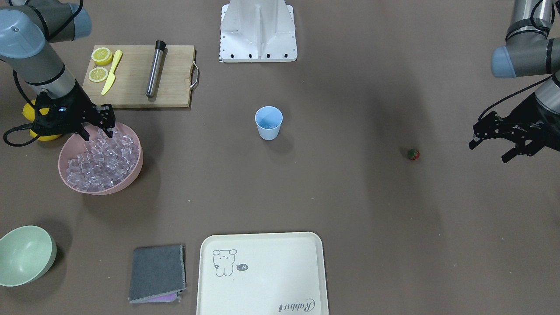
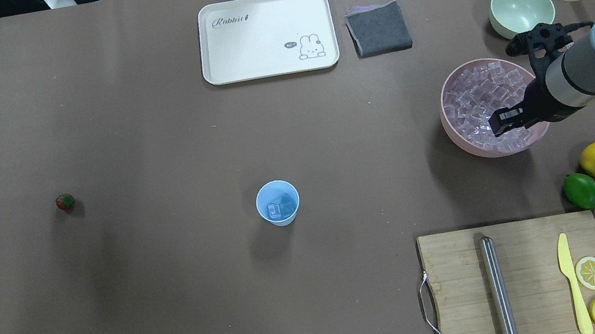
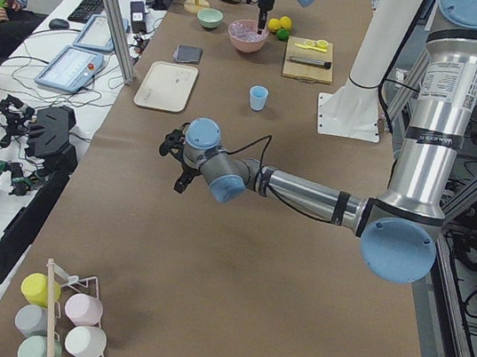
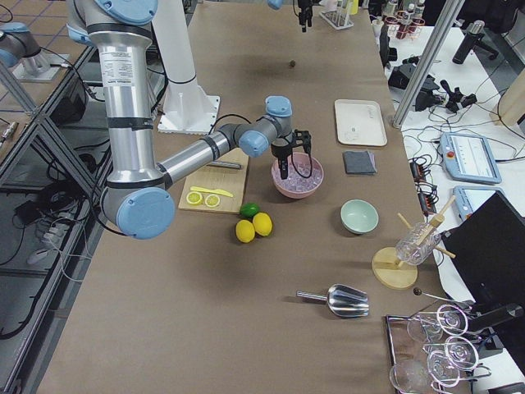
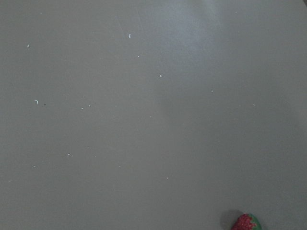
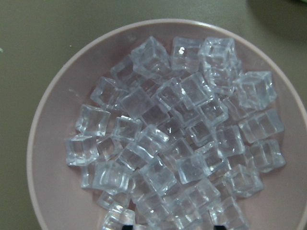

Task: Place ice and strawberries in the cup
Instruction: 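Lower the right gripper into the ice, grasp cubes and lift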

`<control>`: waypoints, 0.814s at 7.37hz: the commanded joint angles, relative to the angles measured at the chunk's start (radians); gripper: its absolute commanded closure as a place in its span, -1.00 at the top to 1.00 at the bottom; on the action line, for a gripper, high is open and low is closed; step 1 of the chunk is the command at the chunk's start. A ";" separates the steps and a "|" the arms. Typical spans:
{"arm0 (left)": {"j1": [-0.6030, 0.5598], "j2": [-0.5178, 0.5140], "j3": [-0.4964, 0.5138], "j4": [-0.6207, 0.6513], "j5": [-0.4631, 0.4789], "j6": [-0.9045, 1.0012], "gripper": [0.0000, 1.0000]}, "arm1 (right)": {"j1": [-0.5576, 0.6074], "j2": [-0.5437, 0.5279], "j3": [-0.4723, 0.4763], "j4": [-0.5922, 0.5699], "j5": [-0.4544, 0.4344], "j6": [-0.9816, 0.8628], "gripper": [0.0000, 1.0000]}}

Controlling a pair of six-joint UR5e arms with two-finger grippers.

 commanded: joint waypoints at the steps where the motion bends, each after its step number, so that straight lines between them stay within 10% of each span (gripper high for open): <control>1: 0.001 0.000 0.000 0.000 -0.001 -0.001 0.96 | -0.032 -0.001 0.008 0.000 -0.029 0.060 0.31; 6: 0.016 -0.001 -0.002 -0.002 0.005 -0.016 0.96 | -0.064 -0.010 0.029 -0.008 -0.053 0.129 0.02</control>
